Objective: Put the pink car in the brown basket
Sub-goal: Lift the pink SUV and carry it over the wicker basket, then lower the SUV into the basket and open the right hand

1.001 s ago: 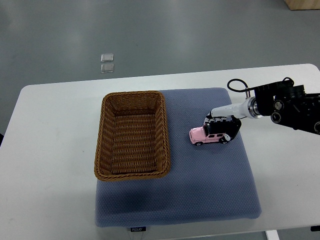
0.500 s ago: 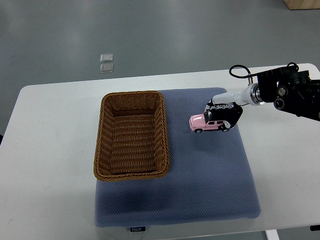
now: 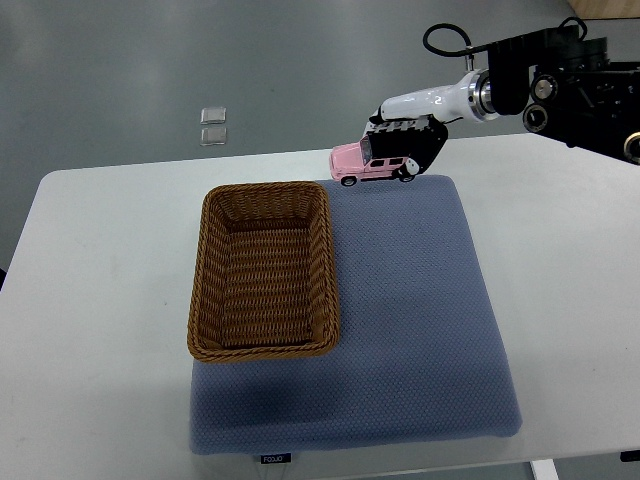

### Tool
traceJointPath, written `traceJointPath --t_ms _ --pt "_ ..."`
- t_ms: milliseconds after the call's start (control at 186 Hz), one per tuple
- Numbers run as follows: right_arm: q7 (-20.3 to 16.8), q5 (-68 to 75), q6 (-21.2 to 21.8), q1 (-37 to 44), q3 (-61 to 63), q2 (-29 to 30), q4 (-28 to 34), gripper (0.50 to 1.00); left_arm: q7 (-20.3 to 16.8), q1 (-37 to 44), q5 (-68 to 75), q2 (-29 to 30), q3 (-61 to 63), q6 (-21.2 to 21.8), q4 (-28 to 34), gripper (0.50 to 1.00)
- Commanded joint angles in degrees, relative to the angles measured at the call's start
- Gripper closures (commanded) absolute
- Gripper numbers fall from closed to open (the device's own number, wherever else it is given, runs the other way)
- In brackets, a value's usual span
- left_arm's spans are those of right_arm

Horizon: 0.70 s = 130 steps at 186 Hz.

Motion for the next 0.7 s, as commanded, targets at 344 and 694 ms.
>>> traceJointPath --t_ms 344,694 --pt "0.0 1.0 -0.5 -0.1 0.0 15.4 -3.1 0.991 0.0 0.0 0.0 0.0 0.0 0.0 0.0 0.5" --pt "0.1 0.9 -1.4 -8.0 0.1 23.0 -12.3 0.989 0.0 0.0 -0.1 0.0 0.0 0.0 0.0 0.5"
